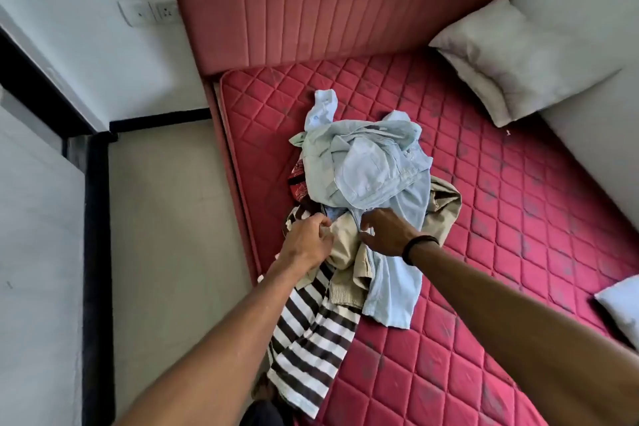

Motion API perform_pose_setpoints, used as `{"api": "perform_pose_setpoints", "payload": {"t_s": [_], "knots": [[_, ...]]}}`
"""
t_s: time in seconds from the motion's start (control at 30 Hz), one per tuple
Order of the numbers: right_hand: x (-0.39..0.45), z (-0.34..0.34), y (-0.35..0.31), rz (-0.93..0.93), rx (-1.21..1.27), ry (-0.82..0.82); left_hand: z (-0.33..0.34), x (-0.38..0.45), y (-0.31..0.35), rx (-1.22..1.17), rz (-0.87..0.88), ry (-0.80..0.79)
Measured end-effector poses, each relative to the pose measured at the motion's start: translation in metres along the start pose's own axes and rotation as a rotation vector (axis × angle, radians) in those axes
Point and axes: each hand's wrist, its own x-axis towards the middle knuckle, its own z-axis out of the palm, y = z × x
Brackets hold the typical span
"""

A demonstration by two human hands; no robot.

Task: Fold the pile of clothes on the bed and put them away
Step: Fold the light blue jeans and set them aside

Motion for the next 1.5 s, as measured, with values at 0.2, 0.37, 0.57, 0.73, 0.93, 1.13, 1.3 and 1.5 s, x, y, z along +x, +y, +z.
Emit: {"api": "perform_pose_setpoints", "payload": {"t_s": [0.2,0.37,0.57,0.73,0.93,1.13,1.3,1.5], "knots": [[0.073,0.032,0.014,0.152,-0.087,-0.055,0.075,0.043,-0.061,-0.112,-0.458,0.01],[0.135,0.071,0.058,0.238,-0.176,0.129,0.182,0.078,-0.093,-0.813,-0.833,0.011],[0.217,0.148,0.133,-0.181,-0.099,0.469,0.271,0.165,-0.09,-0.992,-0.754,0.546],[0.243,0.164,0.173,-0.484,0.233,0.676,0.266,0.252,-0.143,-0.494,-0.461,0.732],[0.188,0.156,0.183,-0.335,0.296,0.482,0.232,0.278,-0.155,-0.28,-0.446,0.675],[0.056,0.127,0.207,-0.474,-0.108,0.578,0.217,0.158,-0.071,0.273,0.235,0.758],[-0.098,0.049,0.216,-0.742,-0.413,0.629,0.212,0.013,0.09,0.527,0.674,0.421],[-0.231,-0.078,0.245,-0.719,-0.395,0.768,0.203,-0.069,0.163,0.326,0.475,0.227]]}}
